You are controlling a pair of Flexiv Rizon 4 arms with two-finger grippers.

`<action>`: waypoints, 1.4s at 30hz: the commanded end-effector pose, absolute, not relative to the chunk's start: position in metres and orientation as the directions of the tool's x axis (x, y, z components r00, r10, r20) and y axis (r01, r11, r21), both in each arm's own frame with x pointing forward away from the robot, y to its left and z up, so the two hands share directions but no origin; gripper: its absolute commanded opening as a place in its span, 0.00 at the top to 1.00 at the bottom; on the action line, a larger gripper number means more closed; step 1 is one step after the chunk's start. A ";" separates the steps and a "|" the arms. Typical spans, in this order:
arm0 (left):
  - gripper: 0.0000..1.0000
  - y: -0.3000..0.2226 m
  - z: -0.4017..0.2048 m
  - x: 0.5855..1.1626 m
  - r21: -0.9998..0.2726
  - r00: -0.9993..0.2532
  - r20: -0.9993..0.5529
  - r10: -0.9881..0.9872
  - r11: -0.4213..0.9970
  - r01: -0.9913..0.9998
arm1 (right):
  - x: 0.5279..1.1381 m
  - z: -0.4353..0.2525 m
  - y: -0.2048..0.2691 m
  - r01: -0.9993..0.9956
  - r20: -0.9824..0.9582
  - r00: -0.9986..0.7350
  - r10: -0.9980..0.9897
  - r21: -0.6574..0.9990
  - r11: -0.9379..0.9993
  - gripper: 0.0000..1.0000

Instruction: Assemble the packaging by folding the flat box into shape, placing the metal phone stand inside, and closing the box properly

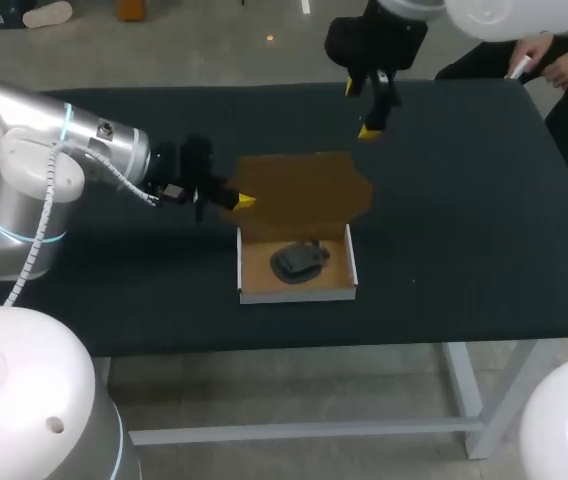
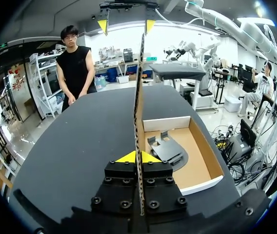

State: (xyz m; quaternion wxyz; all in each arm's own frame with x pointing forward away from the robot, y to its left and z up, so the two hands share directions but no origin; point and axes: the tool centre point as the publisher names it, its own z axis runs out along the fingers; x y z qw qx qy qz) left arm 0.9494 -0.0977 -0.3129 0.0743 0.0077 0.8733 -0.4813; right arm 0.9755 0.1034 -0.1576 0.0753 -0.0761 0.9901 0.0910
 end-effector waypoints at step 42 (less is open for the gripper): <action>1.00 -0.098 -0.313 0.950 -0.840 -0.989 -0.137 -0.056 0.536 0.086 | 0.998 -0.217 0.191 -0.175 -0.041 -0.984 -0.173 0.051 0.983 0.59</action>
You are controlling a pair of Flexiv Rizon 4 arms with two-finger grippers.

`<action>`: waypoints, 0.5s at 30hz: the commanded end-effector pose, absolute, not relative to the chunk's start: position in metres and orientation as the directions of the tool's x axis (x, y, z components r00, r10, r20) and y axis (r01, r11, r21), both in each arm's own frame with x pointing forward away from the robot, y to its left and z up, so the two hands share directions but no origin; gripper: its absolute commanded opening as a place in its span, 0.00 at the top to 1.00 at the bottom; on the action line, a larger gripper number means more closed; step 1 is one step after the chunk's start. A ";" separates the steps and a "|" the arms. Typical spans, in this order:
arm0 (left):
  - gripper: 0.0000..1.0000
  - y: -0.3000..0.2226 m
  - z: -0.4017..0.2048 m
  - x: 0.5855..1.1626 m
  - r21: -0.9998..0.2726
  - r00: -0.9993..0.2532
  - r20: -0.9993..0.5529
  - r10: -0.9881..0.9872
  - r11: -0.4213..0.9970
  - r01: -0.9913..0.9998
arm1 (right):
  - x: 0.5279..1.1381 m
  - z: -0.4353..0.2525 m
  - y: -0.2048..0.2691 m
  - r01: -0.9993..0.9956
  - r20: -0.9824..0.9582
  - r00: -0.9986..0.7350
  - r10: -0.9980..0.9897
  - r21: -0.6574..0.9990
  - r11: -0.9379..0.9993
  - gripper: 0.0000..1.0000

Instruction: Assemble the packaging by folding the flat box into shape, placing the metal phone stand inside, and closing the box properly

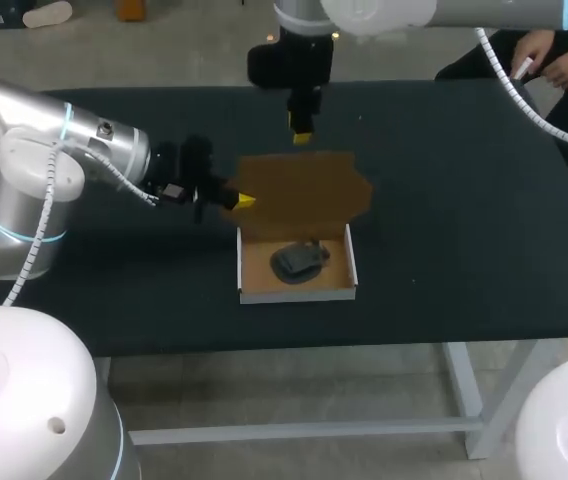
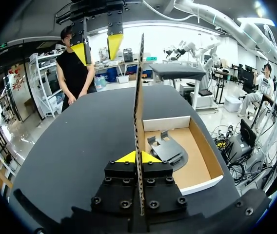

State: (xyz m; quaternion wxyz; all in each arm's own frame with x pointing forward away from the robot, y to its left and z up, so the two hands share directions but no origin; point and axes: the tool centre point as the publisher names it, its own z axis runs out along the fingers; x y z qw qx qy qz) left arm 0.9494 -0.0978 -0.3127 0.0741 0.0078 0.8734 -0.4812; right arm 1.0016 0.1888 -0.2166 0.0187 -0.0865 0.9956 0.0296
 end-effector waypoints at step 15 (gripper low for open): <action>1.00 -0.098 -0.313 0.950 -0.840 -0.989 -0.137 -0.056 0.536 0.086 | 0.980 -0.221 0.190 -0.178 -0.050 -0.983 -0.176 0.054 0.983 0.58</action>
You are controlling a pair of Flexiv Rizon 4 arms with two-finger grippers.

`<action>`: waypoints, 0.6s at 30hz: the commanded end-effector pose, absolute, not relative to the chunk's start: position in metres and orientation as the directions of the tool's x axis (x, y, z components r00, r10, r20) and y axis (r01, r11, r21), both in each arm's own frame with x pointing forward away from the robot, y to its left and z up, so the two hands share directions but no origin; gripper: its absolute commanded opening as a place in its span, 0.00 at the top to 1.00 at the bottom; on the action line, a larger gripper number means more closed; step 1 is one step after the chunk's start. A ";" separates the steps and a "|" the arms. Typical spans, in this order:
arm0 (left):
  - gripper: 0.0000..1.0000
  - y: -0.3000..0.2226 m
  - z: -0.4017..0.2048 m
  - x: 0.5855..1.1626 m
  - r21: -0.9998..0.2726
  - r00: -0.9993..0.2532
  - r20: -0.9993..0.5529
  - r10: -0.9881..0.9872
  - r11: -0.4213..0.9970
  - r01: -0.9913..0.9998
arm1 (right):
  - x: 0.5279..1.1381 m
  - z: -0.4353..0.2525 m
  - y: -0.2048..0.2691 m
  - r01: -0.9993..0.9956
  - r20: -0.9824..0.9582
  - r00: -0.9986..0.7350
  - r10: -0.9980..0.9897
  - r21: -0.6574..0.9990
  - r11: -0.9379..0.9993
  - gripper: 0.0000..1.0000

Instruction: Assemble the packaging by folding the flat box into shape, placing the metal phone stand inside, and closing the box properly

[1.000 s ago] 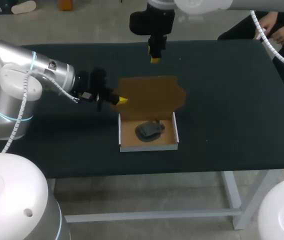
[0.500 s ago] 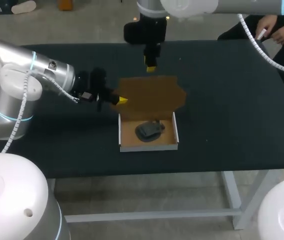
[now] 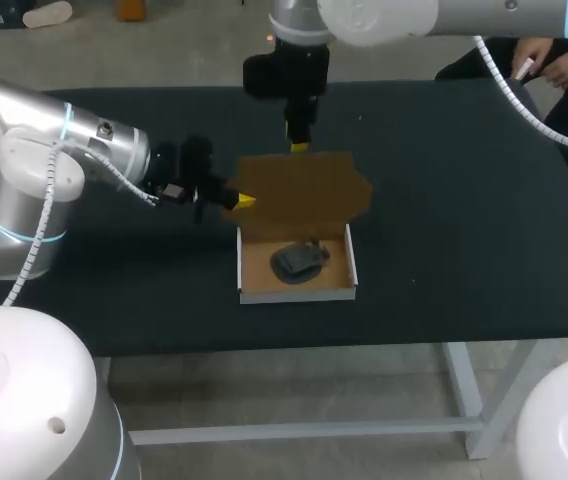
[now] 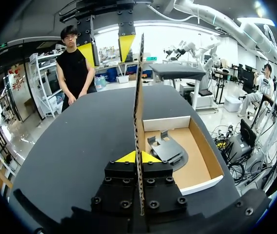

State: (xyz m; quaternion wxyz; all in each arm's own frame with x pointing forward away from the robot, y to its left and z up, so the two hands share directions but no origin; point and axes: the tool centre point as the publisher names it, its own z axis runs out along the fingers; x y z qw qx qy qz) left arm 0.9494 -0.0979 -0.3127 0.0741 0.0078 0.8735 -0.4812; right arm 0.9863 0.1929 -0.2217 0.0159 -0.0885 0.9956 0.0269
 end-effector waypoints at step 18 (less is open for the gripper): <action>1.00 -0.098 -0.313 0.950 -0.840 -0.989 -0.137 -0.056 0.536 0.086 | 0.959 -0.227 0.190 -0.184 -0.054 -0.982 -0.181 0.048 0.982 0.58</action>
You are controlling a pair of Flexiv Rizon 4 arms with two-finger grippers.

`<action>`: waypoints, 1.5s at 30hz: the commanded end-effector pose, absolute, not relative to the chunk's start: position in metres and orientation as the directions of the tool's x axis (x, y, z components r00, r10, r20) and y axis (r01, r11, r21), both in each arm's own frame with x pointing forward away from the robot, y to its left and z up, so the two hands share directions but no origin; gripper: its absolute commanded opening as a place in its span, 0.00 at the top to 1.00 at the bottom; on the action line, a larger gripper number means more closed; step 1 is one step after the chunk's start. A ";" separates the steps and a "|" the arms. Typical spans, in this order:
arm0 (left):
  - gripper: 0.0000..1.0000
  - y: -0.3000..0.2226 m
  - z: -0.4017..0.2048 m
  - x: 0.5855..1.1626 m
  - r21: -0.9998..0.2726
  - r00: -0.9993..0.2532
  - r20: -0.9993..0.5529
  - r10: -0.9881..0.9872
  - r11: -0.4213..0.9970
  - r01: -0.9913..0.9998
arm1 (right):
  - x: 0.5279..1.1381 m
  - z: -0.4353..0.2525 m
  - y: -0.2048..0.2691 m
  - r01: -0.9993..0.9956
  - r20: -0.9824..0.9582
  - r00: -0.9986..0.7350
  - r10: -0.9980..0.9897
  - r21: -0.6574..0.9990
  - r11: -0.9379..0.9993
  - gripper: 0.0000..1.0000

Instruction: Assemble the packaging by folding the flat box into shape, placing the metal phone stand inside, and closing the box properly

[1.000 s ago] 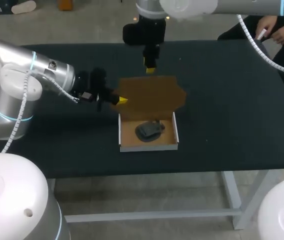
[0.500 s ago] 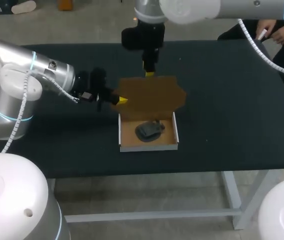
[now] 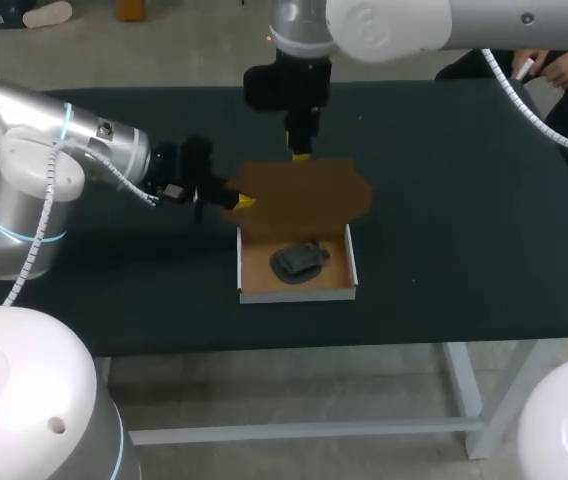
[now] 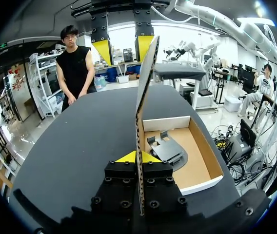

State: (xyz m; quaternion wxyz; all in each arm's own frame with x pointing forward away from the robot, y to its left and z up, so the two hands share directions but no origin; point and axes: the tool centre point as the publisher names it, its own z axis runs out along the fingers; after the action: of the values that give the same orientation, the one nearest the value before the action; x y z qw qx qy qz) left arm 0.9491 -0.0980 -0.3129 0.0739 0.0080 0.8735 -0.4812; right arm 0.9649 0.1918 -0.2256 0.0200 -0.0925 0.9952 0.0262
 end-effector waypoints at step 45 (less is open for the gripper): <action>1.00 -0.098 -0.313 0.950 -0.840 -0.989 -0.137 -0.056 0.536 0.086 | 0.950 -0.245 0.194 -0.139 0.036 -0.989 -0.141 0.069 0.988 0.56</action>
State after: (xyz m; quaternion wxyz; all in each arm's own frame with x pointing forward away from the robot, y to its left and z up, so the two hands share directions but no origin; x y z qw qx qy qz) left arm 0.9488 -0.0978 -0.3141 0.0744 0.0080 0.8735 -0.4810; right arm 0.9480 0.1922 -0.2425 -0.0166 -0.0692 0.9968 0.0355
